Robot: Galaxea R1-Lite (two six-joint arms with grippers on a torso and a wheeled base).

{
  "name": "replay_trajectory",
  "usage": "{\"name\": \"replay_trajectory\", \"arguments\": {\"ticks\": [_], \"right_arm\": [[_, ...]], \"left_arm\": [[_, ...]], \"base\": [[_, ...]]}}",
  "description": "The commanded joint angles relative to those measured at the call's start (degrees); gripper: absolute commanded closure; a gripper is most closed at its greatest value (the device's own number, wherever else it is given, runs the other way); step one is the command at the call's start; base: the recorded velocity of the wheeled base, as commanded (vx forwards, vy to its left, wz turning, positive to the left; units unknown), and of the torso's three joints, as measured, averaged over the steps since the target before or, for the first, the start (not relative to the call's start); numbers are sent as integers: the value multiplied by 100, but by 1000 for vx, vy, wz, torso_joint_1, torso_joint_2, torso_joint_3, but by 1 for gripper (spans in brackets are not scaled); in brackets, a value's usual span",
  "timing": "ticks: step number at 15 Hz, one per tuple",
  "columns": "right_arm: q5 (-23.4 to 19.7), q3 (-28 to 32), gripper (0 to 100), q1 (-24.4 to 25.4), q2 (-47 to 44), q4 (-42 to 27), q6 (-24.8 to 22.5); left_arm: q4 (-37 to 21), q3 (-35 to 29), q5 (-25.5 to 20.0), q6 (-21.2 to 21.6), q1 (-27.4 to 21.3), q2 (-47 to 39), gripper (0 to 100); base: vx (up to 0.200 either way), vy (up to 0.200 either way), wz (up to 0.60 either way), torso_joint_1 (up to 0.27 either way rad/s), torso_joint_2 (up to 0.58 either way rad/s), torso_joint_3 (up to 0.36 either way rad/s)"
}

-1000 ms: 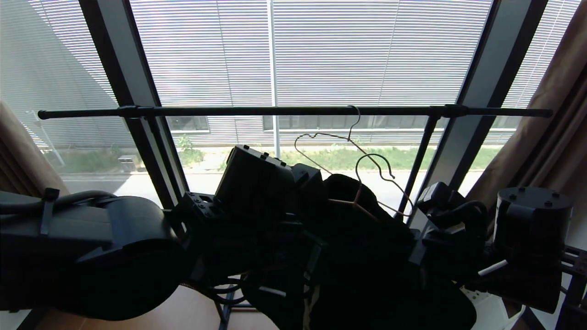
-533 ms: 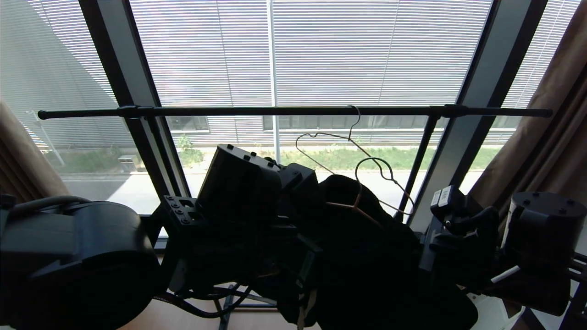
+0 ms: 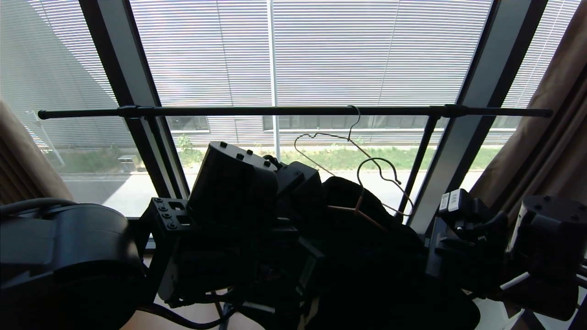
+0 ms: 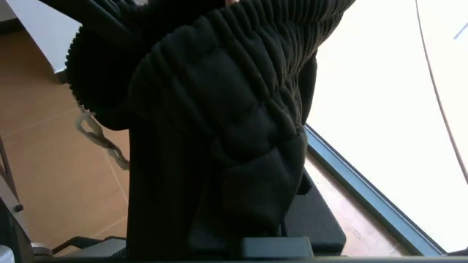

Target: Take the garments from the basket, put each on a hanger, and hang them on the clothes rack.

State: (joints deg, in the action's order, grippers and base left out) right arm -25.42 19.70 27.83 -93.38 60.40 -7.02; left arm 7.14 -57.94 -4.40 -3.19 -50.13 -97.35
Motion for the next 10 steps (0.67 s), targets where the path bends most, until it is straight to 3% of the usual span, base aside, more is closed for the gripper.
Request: {"name": "replay_trajectory", "arguments": {"ticks": [1, 10], "right_arm": [[2, -98, 100, 3, 4, 217, -1], [-7, -326, 100, 196, 285, 736, 8]], "left_arm": [[-2, 37, -8, 3, -6, 15, 100], [41, -7, -17, 117, -41, -82, 100]], "base": [[0, 0, 0, 0, 0, 0], [0, 0, 0, 0, 0, 0]]}}
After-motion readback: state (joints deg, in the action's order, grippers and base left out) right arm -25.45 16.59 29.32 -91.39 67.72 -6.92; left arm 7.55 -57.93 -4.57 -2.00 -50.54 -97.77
